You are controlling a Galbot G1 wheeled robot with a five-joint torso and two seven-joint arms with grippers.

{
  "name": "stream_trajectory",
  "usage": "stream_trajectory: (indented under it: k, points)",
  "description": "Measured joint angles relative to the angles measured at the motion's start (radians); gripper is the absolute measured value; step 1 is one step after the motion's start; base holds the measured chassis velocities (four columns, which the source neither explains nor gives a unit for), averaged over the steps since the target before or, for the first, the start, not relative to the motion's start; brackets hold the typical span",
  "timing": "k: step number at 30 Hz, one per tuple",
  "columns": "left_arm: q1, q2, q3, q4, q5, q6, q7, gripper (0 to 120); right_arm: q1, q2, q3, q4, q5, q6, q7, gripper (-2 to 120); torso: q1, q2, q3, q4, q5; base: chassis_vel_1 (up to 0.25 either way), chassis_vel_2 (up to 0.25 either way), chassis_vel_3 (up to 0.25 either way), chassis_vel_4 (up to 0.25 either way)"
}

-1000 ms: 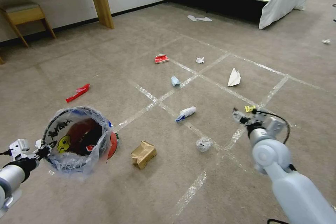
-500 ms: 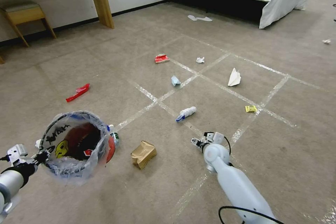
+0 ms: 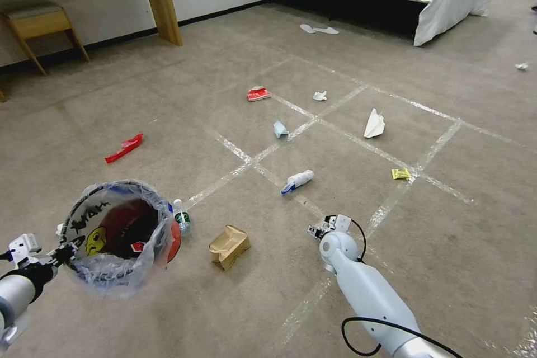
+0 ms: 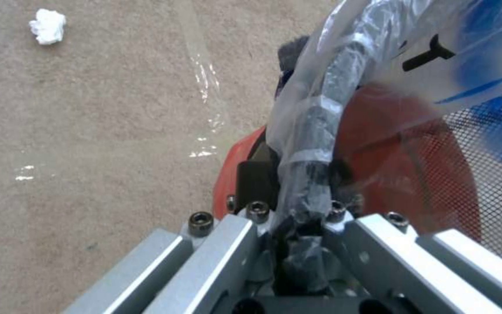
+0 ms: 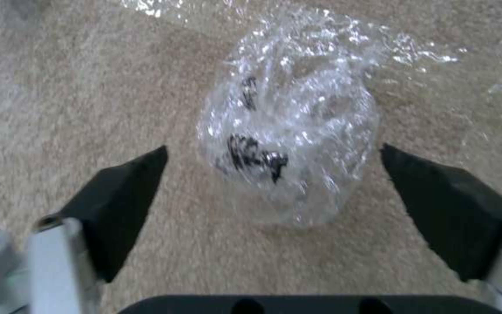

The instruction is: Pick up the trash bin and place the garbage on the floor into it.

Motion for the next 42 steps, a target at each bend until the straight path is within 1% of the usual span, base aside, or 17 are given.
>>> stream_trajectory:
  k: [4, 6, 7, 9, 12, 20, 22, 25, 28, 30, 31, 33, 34, 36, 39, 41, 42]
  points:
    - [0.002, 0.000, 0.000, -0.004, 0.000, 0.000, 0.001, 0, 0.007, 0.006, -0.002, -0.015, -0.005, 0.005, -0.007, 79, 0.000, 0.000, 0.000, 0.0000, 0.0000, 0.000, 0.000, 0.000, 0.000]
    - [0.004, -0.001, 0.000, -0.006, 0.001, 0.000, 0.002, 0, 0.015, 0.010, -0.005, -0.031, -0.011, 0.010, -0.015, 67, 0.000, 0.000, 0.000, 0.0000, 0.0000, 0.000, 0.000, 0.000, 0.000]
    - [0.004, -0.001, 0.000, -0.006, 0.001, 0.000, 0.002, 0, 0.015, 0.010, -0.005, -0.031, -0.011, 0.010, -0.015, 67, 0.000, 0.000, 0.000, 0.0000, 0.0000, 0.000, 0.000, 0.000, 0.000]
    - [0.005, -0.003, 0.000, -0.008, 0.002, -0.001, 0.002, 0, 0.020, 0.014, -0.007, -0.045, -0.013, 0.010, -0.018, 57, 0.000, 0.000, 0.000, 0.0000, 0.0001, 0.000, 0.000, 0.000, 0.000]
    - [0.005, -0.003, 0.000, -0.009, 0.002, -0.001, 0.002, 0, 0.024, 0.016, -0.008, -0.055, -0.015, 0.011, -0.021, 50, 0.000, 0.000, 0.000, 0.0000, 0.0001, 0.000, 0.000, 0.000, 0.000]
    - [0.005, -0.006, 0.007, -0.005, 0.014, -0.002, 0.010, 0, 0.020, 0.015, -0.013, -0.068, -0.019, 0.020, -0.044, 16, 0.000, 0.000, 0.000, 0.0001, 0.0001, 0.000, 0.000, 0.000, 0.000]
    - [0.004, -0.006, 0.008, -0.002, 0.015, -0.002, 0.010, 0, 0.012, 0.010, -0.013, -0.055, -0.018, 0.024, -0.046, 13, 0.000, 0.000, 0.000, 0.0001, 0.0002, 0.000, 0.000, 0.000, 0.000]
    - [0.002, -0.005, 0.010, 0.003, 0.016, -0.002, 0.010, 0, -0.023, -0.015, -0.009, 0.023, -0.002, 0.029, -0.051, 1, 0.000, 0.000, 0.000, 0.0000, 0.0002, 0.000, 0.000, 0.000, 0.000]
    - [0.001, -0.003, 0.010, 0.006, 0.016, -0.002, 0.012, 0, -0.071, -0.056, 0.003, 0.150, 0.014, 0.034, -0.058, 0, 0.000, 0.000, 0.000, 0.0000, 0.0002, 0.000, 0.000, 0.000, 0.000]
    - [-0.002, -0.002, 0.010, 0.006, 0.016, -0.002, 0.013, 0, -0.120, -0.108, 0.022, 0.291, 0.026, 0.043, -0.070, 0, 0.000, 0.000, 0.000, 0.0001, 0.0002, 0.000, 0.000, 0.000, 0.000]
    - [-0.002, -0.002, 0.010, 0.006, 0.016, -0.002, 0.013, 0, -0.120, -0.108, 0.022, 0.291, 0.026, 0.043, -0.070, 0, 0.000, 0.000, 0.000, 0.0001, 0.0002, 0.000, 0.000, 0.000, 0.000]
    - [-0.006, 0.000, 0.010, 0.006, 0.015, -0.002, 0.013, 0, -0.164, -0.163, 0.043, 0.427, 0.028, 0.062, -0.096, 0, 0.000, 0.000, 0.000, -0.0002, 0.0004, 0.000, 0.000, 0.000, 0.000]
    - [-0.006, 0.000, 0.010, 0.006, 0.015, -0.002, 0.013, 0, -0.164, -0.163, 0.043, 0.427, 0.028, 0.062, -0.096, 0, 0.000, 0.000, 0.000, -0.0002, 0.0004, 0.000, 0.000, 0.000, 0.000]
    - [-0.009, 0.000, 0.015, 0.006, 0.014, -0.002, 0.013, 0, -0.198, -0.233, 0.056, 0.581, 0.023, 0.124, -0.154, 0, 0.000, 0.000, 0.000, -0.0002, -0.0001, 0.000, 0.000, 0.000, 0.000]
    - [-0.011, -0.001, 0.018, 0.003, 0.014, -0.002, 0.013, 0, -0.207, -0.267, 0.056, 0.656, 0.017, 0.177, -0.205, 0, 0.000, 0.000, 0.000, -0.0001, 0.0003, 0.000, 0.000, 0.000, 0.000]
    - [-0.012, -0.006, 0.024, -0.002, 0.014, -0.002, 0.012, 0, -0.206, -0.312, 0.047, 0.757, 0.008, 0.285, -0.348, 0, 0.000, 0.000, 0.000, 0.0000, 0.0001, 0.000, 0.000, 0.000, 0.000]
    - [-0.012, -0.006, 0.024, -0.002, 0.014, -0.002, 0.012, 0, -0.206, -0.312, 0.047, 0.757, 0.008, 0.285, -0.348, 0, 0.000, 0.000, 0.000, 0.0000, 0.0001, 0.000, 0.000, 0.000, 0.000]
